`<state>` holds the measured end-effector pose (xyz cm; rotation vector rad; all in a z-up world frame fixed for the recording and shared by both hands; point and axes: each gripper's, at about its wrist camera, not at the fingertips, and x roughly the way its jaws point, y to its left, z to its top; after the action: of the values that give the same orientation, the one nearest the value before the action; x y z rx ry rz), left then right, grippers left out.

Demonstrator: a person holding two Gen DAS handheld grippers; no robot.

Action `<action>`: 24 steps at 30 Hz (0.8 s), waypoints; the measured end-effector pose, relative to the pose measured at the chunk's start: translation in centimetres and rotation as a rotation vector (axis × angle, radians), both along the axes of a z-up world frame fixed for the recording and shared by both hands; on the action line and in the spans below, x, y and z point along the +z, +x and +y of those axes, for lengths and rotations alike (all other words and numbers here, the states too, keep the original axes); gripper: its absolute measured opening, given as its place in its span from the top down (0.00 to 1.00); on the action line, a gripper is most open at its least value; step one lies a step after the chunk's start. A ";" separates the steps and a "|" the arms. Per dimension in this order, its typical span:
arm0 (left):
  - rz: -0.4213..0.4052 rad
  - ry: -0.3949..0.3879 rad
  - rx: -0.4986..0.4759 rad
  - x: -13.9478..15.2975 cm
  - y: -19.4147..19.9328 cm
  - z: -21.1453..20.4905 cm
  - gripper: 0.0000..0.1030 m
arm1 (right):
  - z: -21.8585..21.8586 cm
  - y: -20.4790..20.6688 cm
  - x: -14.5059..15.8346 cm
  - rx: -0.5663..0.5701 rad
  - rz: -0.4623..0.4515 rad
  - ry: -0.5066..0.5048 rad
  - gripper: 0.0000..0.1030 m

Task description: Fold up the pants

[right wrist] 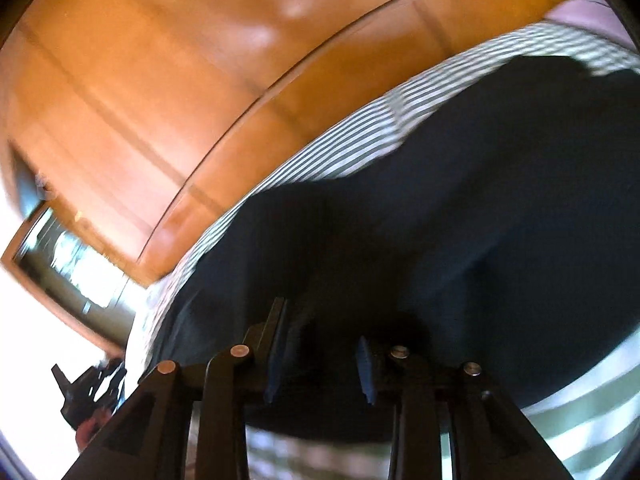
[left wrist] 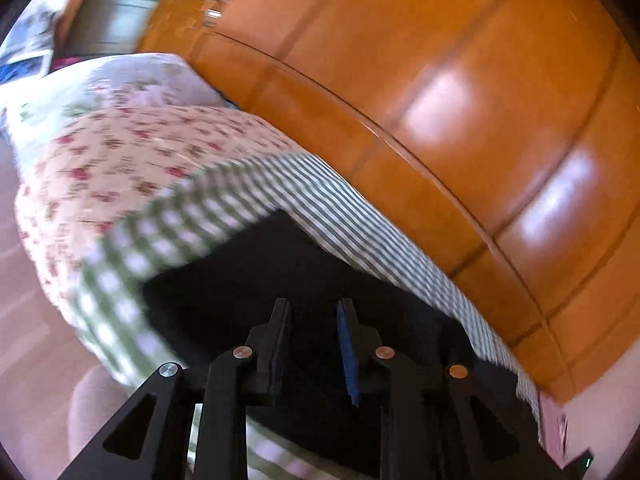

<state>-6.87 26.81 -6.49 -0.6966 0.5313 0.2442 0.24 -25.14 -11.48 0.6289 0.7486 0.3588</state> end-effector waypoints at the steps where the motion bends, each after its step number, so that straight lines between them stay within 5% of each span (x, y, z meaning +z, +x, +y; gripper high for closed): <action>1: 0.017 0.005 -0.050 -0.2 1.1 -1.2 0.78 | -1.2 0.3 -0.1 -0.044 0.006 -0.008 0.69; 13: 0.096 0.023 -0.562 -2.2 7.8 -16.9 0.78 | -13.3 6.4 -1.6 -0.310 0.035 0.123 0.69; 21: 0.152 0.094 -0.723 -3.5 8.3 -23.6 0.78 | -17.1 9.7 -1.9 -0.392 0.057 0.203 0.70; 24: 0.152 0.109 -0.717 -3.4 8.1 -24.0 0.78 | -18.0 10.2 -1.9 -0.412 0.056 0.207 0.87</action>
<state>1.25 2.77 -9.89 -0.3486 0.8706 -0.3467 10.45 -43.14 -13.39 0.9709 0.6200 0.0381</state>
